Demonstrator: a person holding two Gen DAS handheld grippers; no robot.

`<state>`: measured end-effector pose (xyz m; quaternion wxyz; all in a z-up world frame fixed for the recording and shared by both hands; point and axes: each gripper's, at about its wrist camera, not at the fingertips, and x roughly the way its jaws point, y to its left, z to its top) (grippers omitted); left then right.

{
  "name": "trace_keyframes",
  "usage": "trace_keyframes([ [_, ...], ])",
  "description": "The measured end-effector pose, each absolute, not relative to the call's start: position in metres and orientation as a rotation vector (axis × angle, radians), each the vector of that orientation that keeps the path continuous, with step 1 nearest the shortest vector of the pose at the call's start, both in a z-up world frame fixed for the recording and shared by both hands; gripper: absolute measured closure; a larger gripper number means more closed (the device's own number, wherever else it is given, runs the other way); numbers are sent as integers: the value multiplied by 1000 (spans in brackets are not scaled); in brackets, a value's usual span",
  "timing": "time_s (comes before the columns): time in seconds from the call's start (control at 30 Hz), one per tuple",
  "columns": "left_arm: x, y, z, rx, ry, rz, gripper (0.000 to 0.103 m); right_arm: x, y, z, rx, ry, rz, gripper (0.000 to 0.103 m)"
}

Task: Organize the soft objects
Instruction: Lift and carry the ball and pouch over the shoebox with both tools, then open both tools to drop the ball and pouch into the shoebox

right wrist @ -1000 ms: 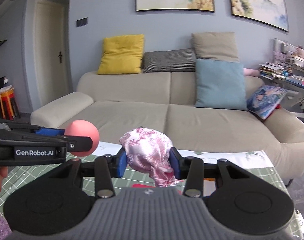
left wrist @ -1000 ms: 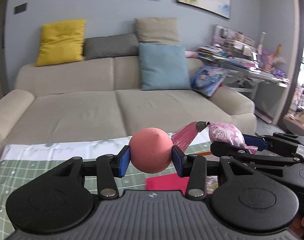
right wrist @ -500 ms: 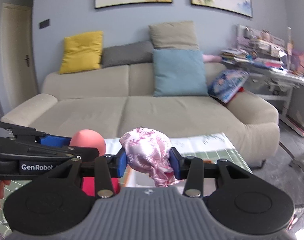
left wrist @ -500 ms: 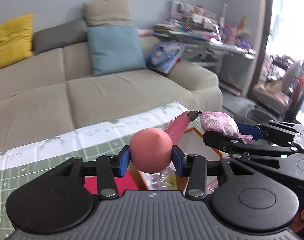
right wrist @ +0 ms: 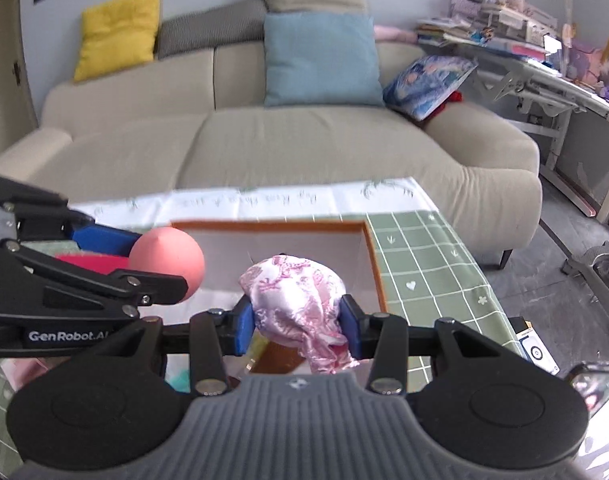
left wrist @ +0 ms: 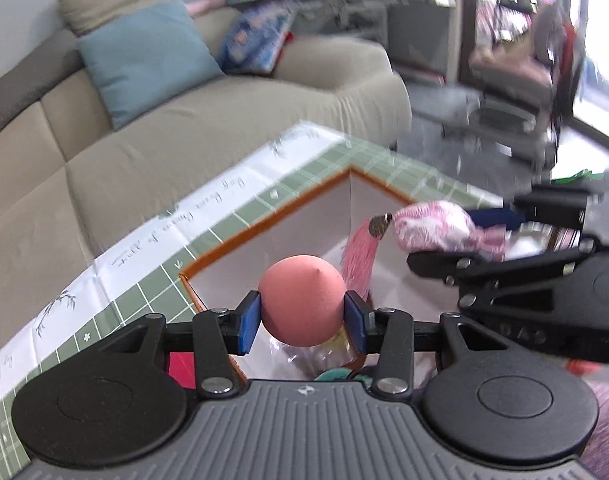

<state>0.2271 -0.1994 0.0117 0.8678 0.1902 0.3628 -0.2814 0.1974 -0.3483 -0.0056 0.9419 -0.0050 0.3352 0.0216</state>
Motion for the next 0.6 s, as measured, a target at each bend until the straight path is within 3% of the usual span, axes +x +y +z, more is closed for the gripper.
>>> trace_keyframes([
  [0.37, 252, -224, -35, 771, 821, -679, 52, 249, -340, -48, -211, 823, 149, 59],
  [0.6, 256, -223, -62, 916, 828, -719, 52, 270, -340, -73, -136, 906, 152, 59],
])
